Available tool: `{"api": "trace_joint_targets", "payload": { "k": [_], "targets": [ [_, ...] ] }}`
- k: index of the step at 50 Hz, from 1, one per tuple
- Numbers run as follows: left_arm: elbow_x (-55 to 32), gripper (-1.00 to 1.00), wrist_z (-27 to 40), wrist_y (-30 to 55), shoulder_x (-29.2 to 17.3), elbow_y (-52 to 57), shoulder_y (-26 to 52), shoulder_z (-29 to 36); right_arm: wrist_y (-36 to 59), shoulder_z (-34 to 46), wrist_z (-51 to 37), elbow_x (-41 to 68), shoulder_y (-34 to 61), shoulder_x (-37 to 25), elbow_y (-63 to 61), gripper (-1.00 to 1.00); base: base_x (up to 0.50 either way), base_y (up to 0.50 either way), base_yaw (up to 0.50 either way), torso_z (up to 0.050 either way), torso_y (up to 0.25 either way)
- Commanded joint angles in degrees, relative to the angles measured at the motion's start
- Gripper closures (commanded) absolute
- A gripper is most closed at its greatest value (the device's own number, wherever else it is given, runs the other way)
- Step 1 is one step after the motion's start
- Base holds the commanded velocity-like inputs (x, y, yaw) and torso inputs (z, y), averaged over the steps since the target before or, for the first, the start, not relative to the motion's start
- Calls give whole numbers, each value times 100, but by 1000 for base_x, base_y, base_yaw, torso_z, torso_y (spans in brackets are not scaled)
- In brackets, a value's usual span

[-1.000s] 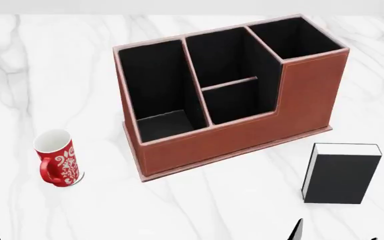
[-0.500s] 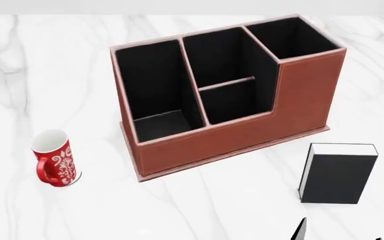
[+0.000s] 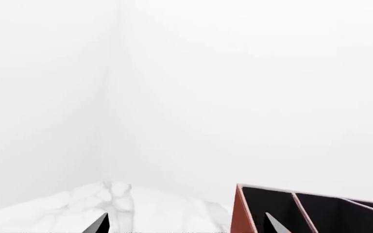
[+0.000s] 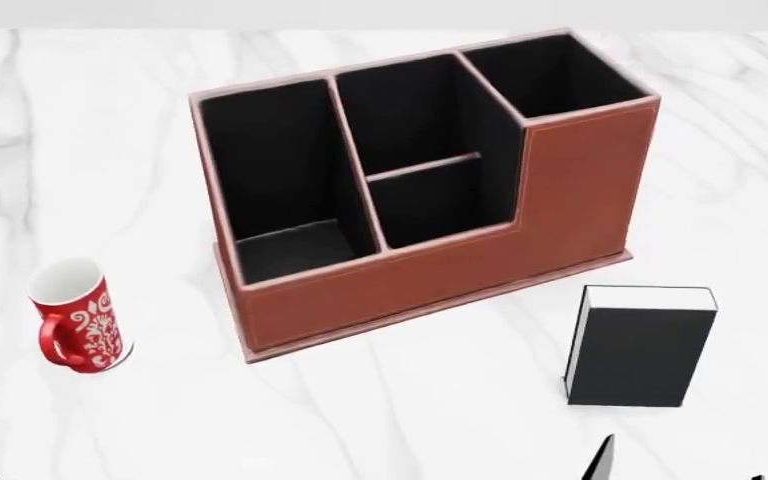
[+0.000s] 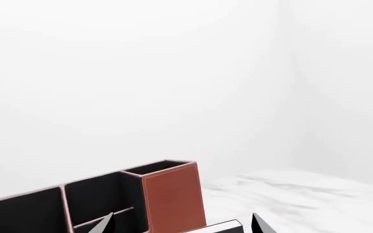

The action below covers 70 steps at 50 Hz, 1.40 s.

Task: Pick up the book and place it in the back compartment of the caddy.

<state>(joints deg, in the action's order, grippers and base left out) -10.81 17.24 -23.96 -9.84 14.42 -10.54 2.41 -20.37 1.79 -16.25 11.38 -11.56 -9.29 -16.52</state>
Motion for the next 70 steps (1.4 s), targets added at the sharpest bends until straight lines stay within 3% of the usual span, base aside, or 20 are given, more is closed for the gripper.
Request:
{"api": "trace_joint_targets", "payload": {
  "k": [1,70],
  "targets": [
    [-25,-100,39,2,-45,-5,7,46,-24,28,-51,48,0,-49,-5,-100,0,-102,0,0,0],
    [-100,-100,297,-68,-241,-8,13,201,-127,188,-299,204,12,-260,18,-100,0,-125,0,0,0]
  ]
}}
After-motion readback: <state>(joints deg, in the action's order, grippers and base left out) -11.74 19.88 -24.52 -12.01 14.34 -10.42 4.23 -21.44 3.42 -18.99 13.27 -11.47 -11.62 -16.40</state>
